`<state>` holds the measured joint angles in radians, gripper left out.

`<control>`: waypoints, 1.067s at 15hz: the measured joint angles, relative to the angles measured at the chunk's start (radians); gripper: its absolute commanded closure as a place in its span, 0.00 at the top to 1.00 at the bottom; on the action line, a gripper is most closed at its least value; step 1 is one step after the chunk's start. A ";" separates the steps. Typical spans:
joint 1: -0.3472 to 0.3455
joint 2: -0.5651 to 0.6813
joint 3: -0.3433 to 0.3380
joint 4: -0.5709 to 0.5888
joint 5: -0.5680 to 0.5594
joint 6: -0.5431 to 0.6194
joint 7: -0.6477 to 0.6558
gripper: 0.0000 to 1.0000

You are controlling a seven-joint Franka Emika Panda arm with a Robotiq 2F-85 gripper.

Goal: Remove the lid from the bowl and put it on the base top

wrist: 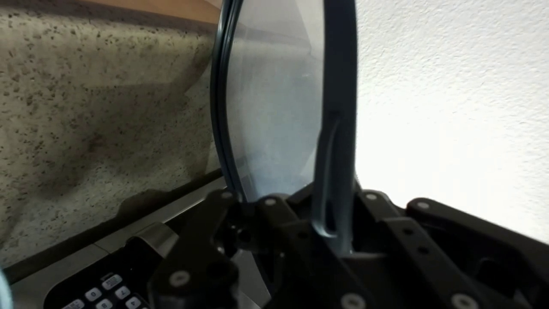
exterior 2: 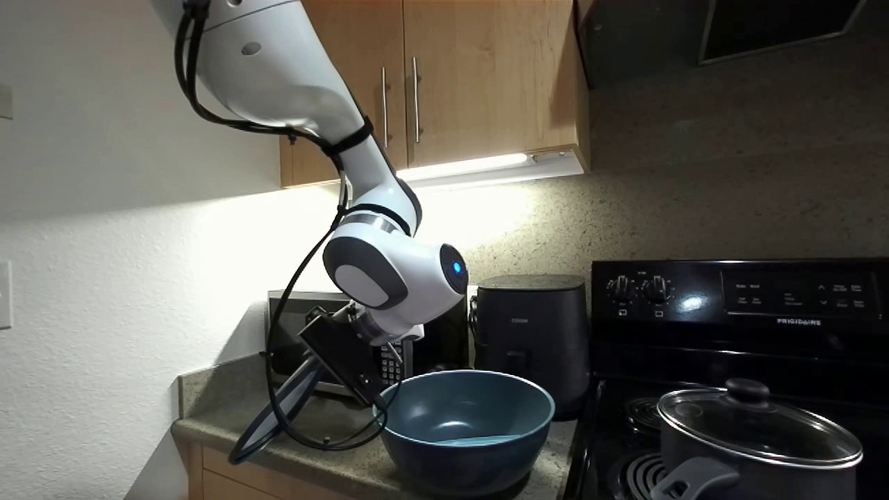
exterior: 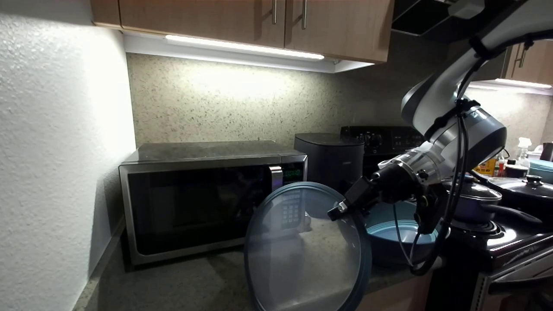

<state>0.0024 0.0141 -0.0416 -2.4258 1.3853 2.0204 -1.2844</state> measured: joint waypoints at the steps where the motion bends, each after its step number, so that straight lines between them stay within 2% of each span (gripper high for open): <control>1: 0.000 0.001 0.000 0.000 0.000 0.001 0.000 0.03; 3: 0.000 0.011 0.000 0.012 0.014 0.022 0.000 0.03; 4: 0.000 0.024 0.000 0.026 0.028 0.051 0.000 0.30; 6: 0.000 0.058 -0.001 0.064 0.048 0.115 0.000 0.37; 12: 0.000 0.110 0.000 0.121 0.097 0.232 0.000 0.76; 16: 0.001 0.119 0.002 0.140 0.118 0.250 0.000 1.00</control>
<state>0.0033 0.1327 -0.0399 -2.2858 1.5033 2.2706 -1.2843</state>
